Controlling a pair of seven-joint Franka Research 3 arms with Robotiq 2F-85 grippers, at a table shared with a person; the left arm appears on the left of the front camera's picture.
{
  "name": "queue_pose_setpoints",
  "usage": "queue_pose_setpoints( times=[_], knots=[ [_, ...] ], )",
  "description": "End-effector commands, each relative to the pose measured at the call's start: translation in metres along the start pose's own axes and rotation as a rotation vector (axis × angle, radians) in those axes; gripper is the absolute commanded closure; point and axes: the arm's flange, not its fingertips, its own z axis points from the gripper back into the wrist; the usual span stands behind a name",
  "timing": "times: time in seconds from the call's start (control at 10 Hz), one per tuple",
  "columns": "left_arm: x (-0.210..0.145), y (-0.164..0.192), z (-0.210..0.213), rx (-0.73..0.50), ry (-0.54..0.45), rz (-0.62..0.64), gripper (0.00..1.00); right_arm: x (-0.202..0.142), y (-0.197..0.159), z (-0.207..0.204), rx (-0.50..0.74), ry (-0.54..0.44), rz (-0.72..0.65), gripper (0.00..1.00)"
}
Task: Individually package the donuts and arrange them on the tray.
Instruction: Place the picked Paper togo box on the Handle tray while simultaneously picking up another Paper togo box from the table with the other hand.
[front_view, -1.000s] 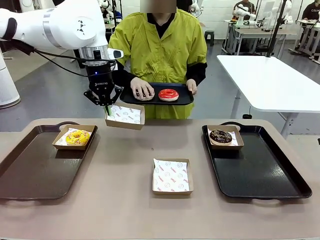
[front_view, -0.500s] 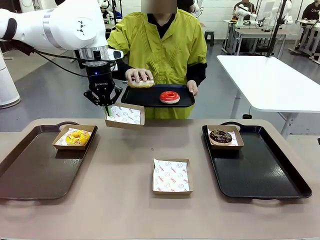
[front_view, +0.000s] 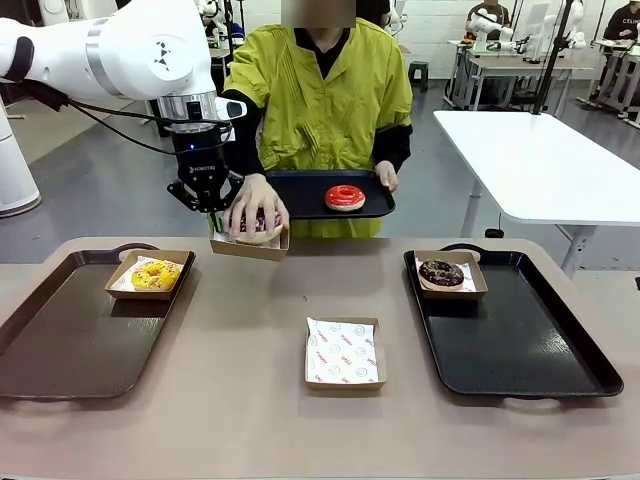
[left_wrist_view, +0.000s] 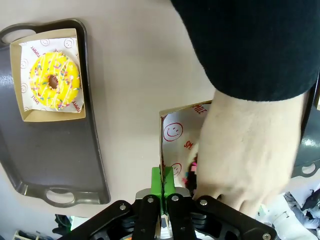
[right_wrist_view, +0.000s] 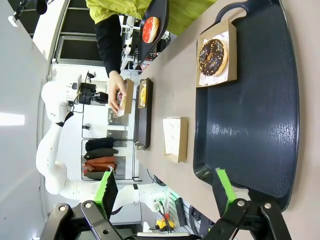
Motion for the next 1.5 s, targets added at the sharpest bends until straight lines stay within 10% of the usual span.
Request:
queue_pose_setpoints(
  times=[0.0, 1.4],
  knots=[
    [-0.0054, 0.0024, -0.0004, 0.0, -0.012, 0.002, 1.0, -0.0052, 0.0029, -0.0018, 0.004, 0.002, -0.011, 0.0],
    [-0.0054, 0.0024, -0.0004, 0.0, -0.012, 0.002, 1.0, -0.0052, 0.0029, -0.0018, 0.004, 0.002, -0.011, 0.0]
  ],
)
